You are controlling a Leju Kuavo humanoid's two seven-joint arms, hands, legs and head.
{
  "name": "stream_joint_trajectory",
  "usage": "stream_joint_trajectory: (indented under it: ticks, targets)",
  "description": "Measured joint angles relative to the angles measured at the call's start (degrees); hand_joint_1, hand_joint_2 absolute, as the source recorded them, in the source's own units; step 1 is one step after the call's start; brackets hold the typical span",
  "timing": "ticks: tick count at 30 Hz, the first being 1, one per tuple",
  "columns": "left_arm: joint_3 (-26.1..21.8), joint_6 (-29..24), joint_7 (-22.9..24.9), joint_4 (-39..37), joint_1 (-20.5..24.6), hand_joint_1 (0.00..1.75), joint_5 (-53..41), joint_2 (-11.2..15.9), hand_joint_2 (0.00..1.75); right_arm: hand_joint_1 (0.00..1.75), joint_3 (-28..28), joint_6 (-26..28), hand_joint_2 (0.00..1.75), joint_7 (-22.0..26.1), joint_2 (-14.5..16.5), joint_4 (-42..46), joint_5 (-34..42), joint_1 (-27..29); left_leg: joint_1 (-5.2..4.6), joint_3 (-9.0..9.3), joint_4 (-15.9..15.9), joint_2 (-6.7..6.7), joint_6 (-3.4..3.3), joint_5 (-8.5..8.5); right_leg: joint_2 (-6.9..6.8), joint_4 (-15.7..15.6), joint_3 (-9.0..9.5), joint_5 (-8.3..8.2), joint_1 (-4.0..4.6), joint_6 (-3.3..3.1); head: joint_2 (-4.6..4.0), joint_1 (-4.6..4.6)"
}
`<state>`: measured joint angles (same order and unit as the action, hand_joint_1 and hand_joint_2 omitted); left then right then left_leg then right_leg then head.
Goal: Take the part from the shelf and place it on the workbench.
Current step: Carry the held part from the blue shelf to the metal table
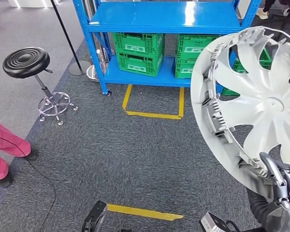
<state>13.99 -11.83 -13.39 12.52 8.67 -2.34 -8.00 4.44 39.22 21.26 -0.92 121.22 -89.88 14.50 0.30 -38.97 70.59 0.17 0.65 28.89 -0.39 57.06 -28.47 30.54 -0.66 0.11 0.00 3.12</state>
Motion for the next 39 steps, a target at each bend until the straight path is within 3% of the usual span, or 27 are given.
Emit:
stream_joint_trajectory:
  ticks: [2, 3, 4, 6, 8, 11, 12, 13, 14, 16, 18, 22, 24, 26, 28, 29, 30, 32, 33, 34, 37, 39]
  targets:
    - [0.0, -0.1, 0.0, 0.0, 0.1, 0.0, 0.0, 0.2, 0.0, 1.75, -0.1, 0.0, 1.75, 0.0, 0.0, 0.1, 0.0, 0.0, -0.53, 4.68, -7.6, -0.06, -1.61, -2.13, -0.06, 0.1, -0.3, -0.18, 0.2, 0.16, 0.0, -0.11]
    - [0.0, -0.1, 0.0, 0.0, 0.1, 0.0, 0.0, 0.2, 0.0, 1.75, -0.1, 0.0, 1.75, 0.0, 0.0, 0.1, 0.0, -0.1, -0.84, 6.11, -10.2, -0.06, -2.17, -2.53, -0.11, 0.1, -0.46, -0.34, 0.17, 0.41, 0.0, -0.14]
    - [0.0, -0.1, 0.0, 0.0, 0.1, 0.0, -0.1, 0.3, 0.0, 1.75, -0.1, 0.0, 1.75, 0.0, 0.0, 0.1, 0.0, -0.1, -1.08, 6.7, -11.5, -0.05, -2.52, -2.5, -0.17, 0.0, -0.67, -0.54, 0.05, 0.72, 0.0, -0.14]
    - [0.0, -0.2, 0.0, 0.0, 0.2, 0.0, -0.1, 0.2, 0.0, 1.75, -0.2, 0.0, 1.75, 0.0, 0.0, 0.3, 0.0, -0.1, -1.16, 6.89, -12.8, 0.03, -2.55, -2.73, -0.25, -0.1, -0.94, -0.79, -0.06, 1.43, 0.0, -0.04]
    - [0.0, -0.2, 0.0, 0.0, 0.3, 0.0, -0.1, 0.2, 0.0, 1.75, -0.3, 0.0, 1.75, 0.0, 0.0, 0.5, 0.0, -0.1, -0.81, 7.04, -14.1, 0.13, -2.82, -3.2, -0.09, 1.2, -1.91, 0.37, -0.02, 1.88, 0.0, -0.13]
    - [0.0, -0.2, 0.0, 0.0, 0.5, 0.0, -0.1, 0.0, 0.0, 1.75, -0.4, 0.0, 1.75, 0.1, 0.0, 0.6, 0.0, -0.2, -0.61, 6.5, -14.6, 0.19, -3.12, -3.82, 0.25, 10.9, -6.66, 5.45, -0.12, 2.5, 0.0, -0.24]
    - [0.0, -0.1, 0.0, 0.0, 0.4, 0.0, -0.1, -0.1, 0.0, 1.75, -0.4, 0.0, 1.75, 0.2, 0.0, 0.6, 0.0, -0.2, -0.61, 6.24, -14.5, 0.19, -3.08, -3.93, 0.27, 14.3, -8.22, 6.56, -0.17, 2.73, 0.0, -0.22]
    - [0.0, -0.1, 0.0, 0.0, 0.4, 0.0, -0.1, -0.2, 0.0, 1.75, -0.4, 0.0, 1.75, 0.2, 0.0, 0.6, 0.0, -0.1, -0.58, 6.01, -14.3, 0.19, -3.01, -4.03, 0.27, 15.8, -8.91, 6.6, -0.24, 2.93, 0.0, -0.22]
    - [0.0, -0.1, 0.0, 0.0, 0.4, 0.0, -0.2, -0.2, 0.0, 1.75, -0.5, 0.0, 1.75, 0.2, 0.0, 0.6, 0.0, -0.1, -0.53, 5.8, -14.1, 0.18, -2.94, -4.11, 0.26, 15.2, -8.54, 5.58, -0.34, 3.09, 0.0, -0.23]
    - [0.0, -0.1, 0.0, 0.0, 0.4, 0.0, -0.2, -0.2, 0.0, 1.75, -0.5, 0.0, 1.75, 0.2, 0.0, 0.6, 0.0, -0.1, -0.43, 5.39, -13.5, 0.12, -2.63, -4.14, 0.24, 8.2, -4.97, 1.88, -0.66, 3.33, 0.0, -0.24]
    - [0.0, -0.1, 0.0, 0.0, 0.5, 0.0, -0.2, -0.3, 0.0, 1.75, -0.5, 0.0, 1.75, 0.2, 0.0, 0.7, 0.0, -0.2, -0.61, 4.71, -12.6, 0.0, -2.03, -4.14, 0.37, 1.9, -1.9, -0.03, -0.74, 3.09, 0.0, -0.26]
    - [0.0, -0.2, 0.2, 0.0, 0.5, 0.0, -0.2, -0.2, 0.0, 1.75, -0.5, 0.0, 1.75, 0.2, 0.0, 0.8, 0.0, -0.2, -0.64, 3.8, -12.0, -0.09, -0.8, -4.53, 0.49, 1.0, -1.77, -0.66, -0.57, 1.34, 0.0, -0.13]
    - [-0.1, -0.3, 0.3, 0.0, 0.5, 0.0, -0.2, -0.2, 0.0, 1.75, -0.6, 0.0, 1.75, 0.2, 0.0, 0.8, 0.0, -0.3, -0.47, 2.63, -9.1, -0.11, -0.2, -2.18, 0.31, 0.8, -2.08, -1.18, -0.75, 0.49, 0.0, 0.02]
    - [-0.1, -0.3, 0.4, 0.0, 0.4, 0.0, -0.3, -0.2, 0.0, 1.75, -0.7, 0.0, 1.75, 0.3, 0.0, 0.8, 0.0, -0.3, -0.28, -0.03, -1.9, -0.1, 0.34, 2.16, 0.19, 0.8, -2.57, -1.53, -0.72, 0.08, 0.0, 0.18]
    - [-0.1, -0.3, 0.6, 0.0, 0.3, 0.0, -0.4, -0.2, 0.0, 1.75, -0.8, 0.0, 1.75, 0.5, 0.1, 0.8, 0.0, -0.3, -0.17, -1.84, 3.9, -0.1, 0.47, 4.54, 0.15, 0.9, -3.02, -1.82, -0.59, -0.01, 0.0, 0.2]
    - [-0.1, -0.3, 0.8, 0.0, 0.2, 0.0, -0.5, -0.2, 0.0, 1.75, -0.8, 0.0, 1.75, 0.6, 0.1, 0.8, 0.0, -0.2, -0.17, -1.39, 3.8, -0.1, 0.35, 4.13, 0.15, 0.9, -3.16, -1.94, -0.52, 0.02, 0.0, 0.2]
    - [-0.1, -0.3, 0.9, 0.0, 0.2, 0.0, -0.6, -0.2, 0.0, 1.75, -0.8, 0.0, 1.75, 0.7, 0.2, 0.8, 0.0, -0.2, -0.2, 0.14, 1.5, -0.11, 0.1, 2.74, 0.16, 0.9, -3.21, -2.03, -0.45, 0.07, 0.0, 0.2]
    - [-0.1, -0.3, 1.0, 0.0, 0.3, 0.0, -0.7, -0.2, 0.0, 1.75, -0.9, 0.0, 1.75, 0.7, 0.4, 0.8, 0.0, -0.2, -0.43, 4.63, -6.5, -0.12, -0.77, -0.53, 0.15, 0.9, -3.24, -2.15, -0.28, 0.27, 0.0, 0.16]
    - [-0.1, -0.3, 1.0, 0.0, 0.3, 0.0, -0.8, -0.2, 0.0, 1.75, -0.9, 0.0, 1.75, 0.7, 0.5, 0.9, 0.0, -0.2, -0.57, 6.29, -9.8, -0.12, -1.16, -1.41, 0.15, 1.0, -3.37, -2.22, -0.2, 0.45, 0.0, 0.17]
    - [-0.1, -0.3, 1.0, 0.0, 0.4, 0.0, -0.8, -0.2, 0.0, 1.75, -0.9, 0.0, 1.75, 0.7, 0.6, 0.9, 0.0, -0.3, -0.65, 7.12, -11.8, -0.12, -1.13, -1.71, 0.14, 1.1, -3.59, -2.25, -0.1, 0.5, 0.0, 0.13]
    - [0.0, -0.2, 1.0, 0.0, 0.3, 0.0, -0.9, -0.2, 0.0, 1.75, -1.0, 0.0, 1.75, 0.7, 0.7, 1.1, 0.0, -0.3, -0.7, 7.01, -12.7, -0.11, -0.31, -1.67, 0.08, 1.3, -4.17, -2.36, -0.05, 0.52, 0.0, 0.07]
    - [0.0, -0.2, 1.0, 0.0, 0.3, 0.0, -0.9, -0.2, 0.0, 1.75, -1.0, 0.0, 1.75, 0.7, 0.7, 1.1, 0.0, -0.3, -0.81, 6.85, -12.6, -0.12, -0.48, -1.71, 0.07, 1.2, -4.19, -2.56, -0.16, 0.82, 0.0, 0.08]
